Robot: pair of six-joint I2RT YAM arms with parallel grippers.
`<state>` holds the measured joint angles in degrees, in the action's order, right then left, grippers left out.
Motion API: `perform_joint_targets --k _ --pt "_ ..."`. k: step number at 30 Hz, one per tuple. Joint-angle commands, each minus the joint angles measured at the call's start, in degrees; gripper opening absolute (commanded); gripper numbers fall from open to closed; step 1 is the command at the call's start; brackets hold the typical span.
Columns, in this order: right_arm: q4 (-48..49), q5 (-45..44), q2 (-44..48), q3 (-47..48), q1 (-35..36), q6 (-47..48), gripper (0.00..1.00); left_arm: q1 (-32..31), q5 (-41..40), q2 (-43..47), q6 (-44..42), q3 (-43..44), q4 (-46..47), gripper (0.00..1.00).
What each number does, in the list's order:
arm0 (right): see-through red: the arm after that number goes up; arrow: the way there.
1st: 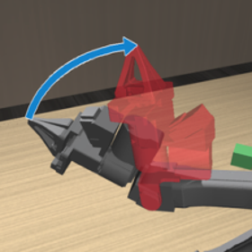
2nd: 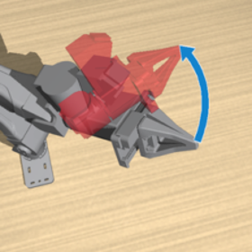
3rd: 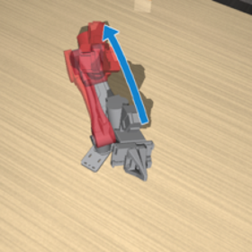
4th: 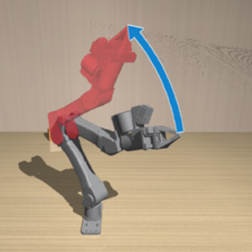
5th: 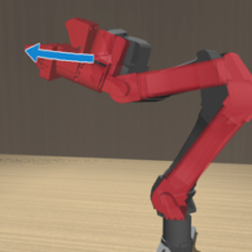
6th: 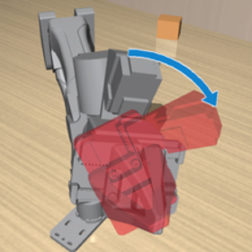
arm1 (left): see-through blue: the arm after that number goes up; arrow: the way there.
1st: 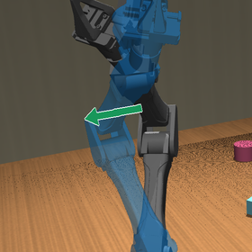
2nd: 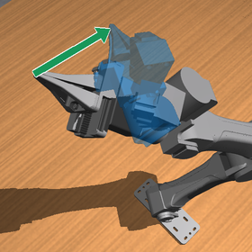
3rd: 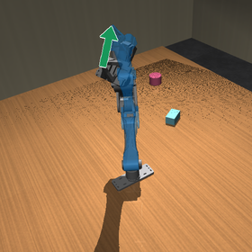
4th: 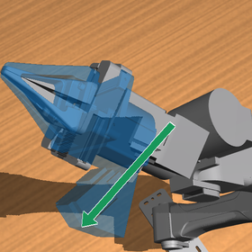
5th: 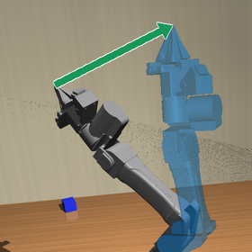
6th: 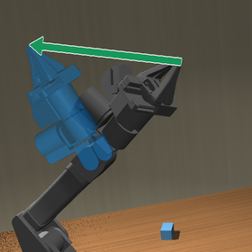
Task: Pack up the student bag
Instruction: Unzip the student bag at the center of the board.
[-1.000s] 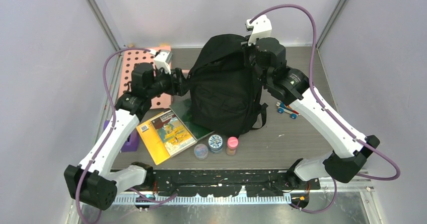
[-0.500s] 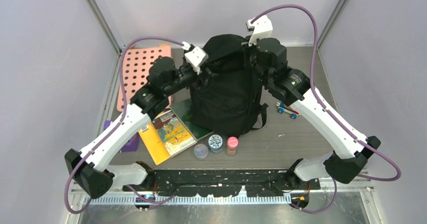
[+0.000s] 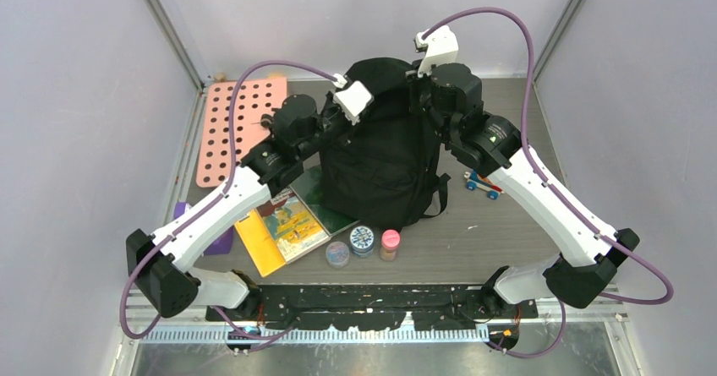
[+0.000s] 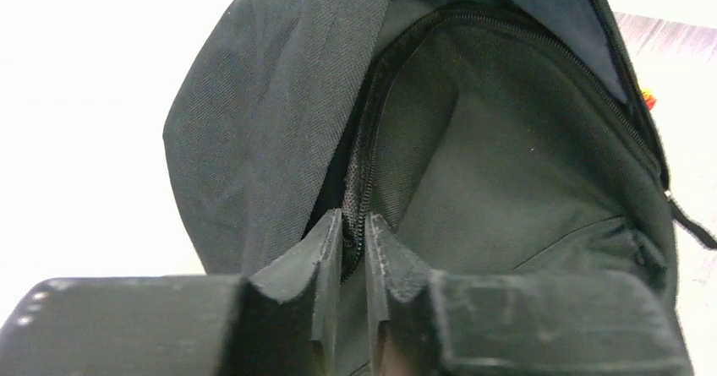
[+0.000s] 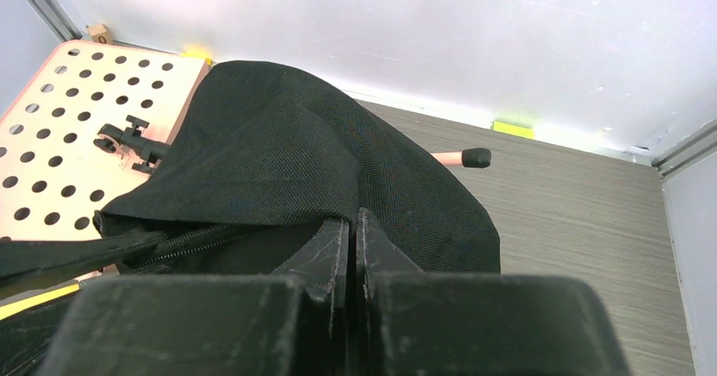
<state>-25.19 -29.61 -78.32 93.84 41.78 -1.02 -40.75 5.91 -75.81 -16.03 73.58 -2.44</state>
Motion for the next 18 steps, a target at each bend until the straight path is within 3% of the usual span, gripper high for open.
perform_joint_targets --k 1,4,14,18 --pt "4.1 -1.7 2.8 0.7 -0.2 -0.7 0.0 -1.0 -4.8 3.6 -1.7 -2.5 5.9 0.12" --pt "4.4 -3.8 2.6 1.0 -0.2 -0.4 0.01 -1.1 -7.3 6.0 -0.8 -4.9 4.6 0.08" --pt "3.1 -12.0 0.3 2.9 -0.2 0.2 0.0 -1.1 -13.2 17.4 3.1 -16.0 -0.7 0.08" --pt "3.0 -13.3 0.0 3.1 -0.2 -0.1 0.0 -1.1 -15.8 21.3 6.3 -20.5 -4.3 0.01"
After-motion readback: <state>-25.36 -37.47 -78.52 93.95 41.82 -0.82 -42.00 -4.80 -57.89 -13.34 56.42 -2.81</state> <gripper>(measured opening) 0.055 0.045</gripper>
